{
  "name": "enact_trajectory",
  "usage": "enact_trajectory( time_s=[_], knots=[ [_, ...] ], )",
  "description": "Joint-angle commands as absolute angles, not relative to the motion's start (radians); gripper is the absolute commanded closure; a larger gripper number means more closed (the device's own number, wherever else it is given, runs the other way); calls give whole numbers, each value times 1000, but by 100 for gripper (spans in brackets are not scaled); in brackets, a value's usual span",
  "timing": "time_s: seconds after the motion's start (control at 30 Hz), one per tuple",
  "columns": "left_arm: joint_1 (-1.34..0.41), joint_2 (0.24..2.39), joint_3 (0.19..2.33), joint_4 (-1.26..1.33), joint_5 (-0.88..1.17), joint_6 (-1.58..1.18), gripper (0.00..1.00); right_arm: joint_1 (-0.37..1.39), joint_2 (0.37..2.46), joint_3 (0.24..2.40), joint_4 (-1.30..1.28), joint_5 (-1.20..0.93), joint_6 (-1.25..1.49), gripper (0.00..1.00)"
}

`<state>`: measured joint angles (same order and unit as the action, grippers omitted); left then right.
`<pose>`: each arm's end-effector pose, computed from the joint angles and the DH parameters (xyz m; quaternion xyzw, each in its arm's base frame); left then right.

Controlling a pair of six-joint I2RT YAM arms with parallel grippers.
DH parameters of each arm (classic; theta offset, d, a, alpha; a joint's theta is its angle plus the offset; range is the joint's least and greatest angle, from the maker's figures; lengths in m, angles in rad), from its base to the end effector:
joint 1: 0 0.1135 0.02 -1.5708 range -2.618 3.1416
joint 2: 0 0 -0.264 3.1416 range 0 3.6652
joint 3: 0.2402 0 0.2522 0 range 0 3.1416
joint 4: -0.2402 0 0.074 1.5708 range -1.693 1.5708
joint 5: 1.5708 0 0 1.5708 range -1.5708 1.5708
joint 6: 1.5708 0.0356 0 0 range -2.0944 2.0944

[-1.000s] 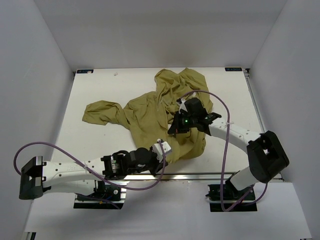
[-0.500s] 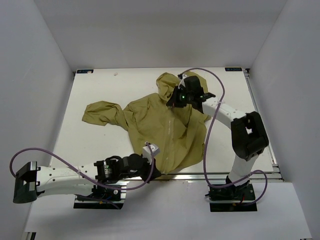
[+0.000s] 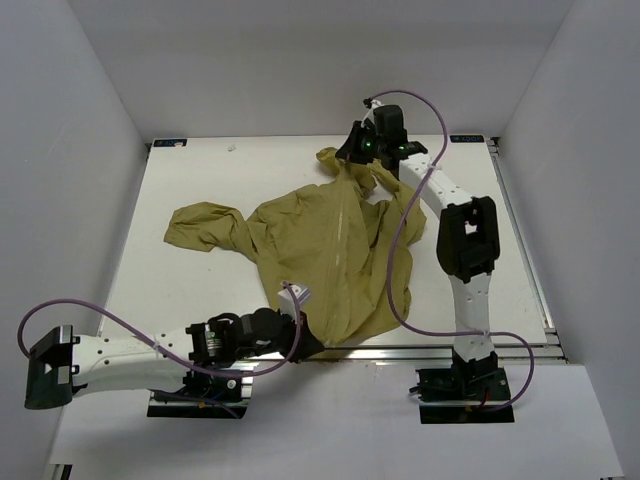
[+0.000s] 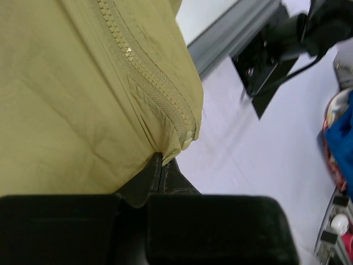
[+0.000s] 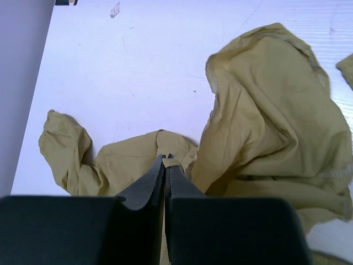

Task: Zip up the jacket

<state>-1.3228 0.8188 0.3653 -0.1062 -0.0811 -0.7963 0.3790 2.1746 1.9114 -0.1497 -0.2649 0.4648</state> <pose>0.0467 -0.1727 0.1948 0.2085 0.8492 -0.4047 0.2677 0.4808 0.2015 0.2815 -0.0366 0.8320 0.3229 0.4495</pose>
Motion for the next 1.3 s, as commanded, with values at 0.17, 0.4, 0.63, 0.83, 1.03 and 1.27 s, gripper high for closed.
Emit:
enact_trajectory(
  time_s=[0.17,0.4,0.63,0.83,1.03,1.27],
  knots=[
    [-1347,808,333,-144,40,-850,100,325,2353,2194,-12,-241,373,100],
    [-1347,865,429,-280,14,-897,23,327,2231,1987,34,-396,342,56],
    [-1348,831,616,-454,-127,-865,2,310,2051,1858,-93,-411,331,11],
    [-989,1010,811,-554,-139,-799,2,157,1801,1568,-129,-374,463,11],
    [-335,1242,908,-304,228,-663,2,75,1479,1287,-281,1,388,11],
    [-71,1284,1066,-456,101,-591,2,63,1241,1091,-378,190,351,11]
  ],
)
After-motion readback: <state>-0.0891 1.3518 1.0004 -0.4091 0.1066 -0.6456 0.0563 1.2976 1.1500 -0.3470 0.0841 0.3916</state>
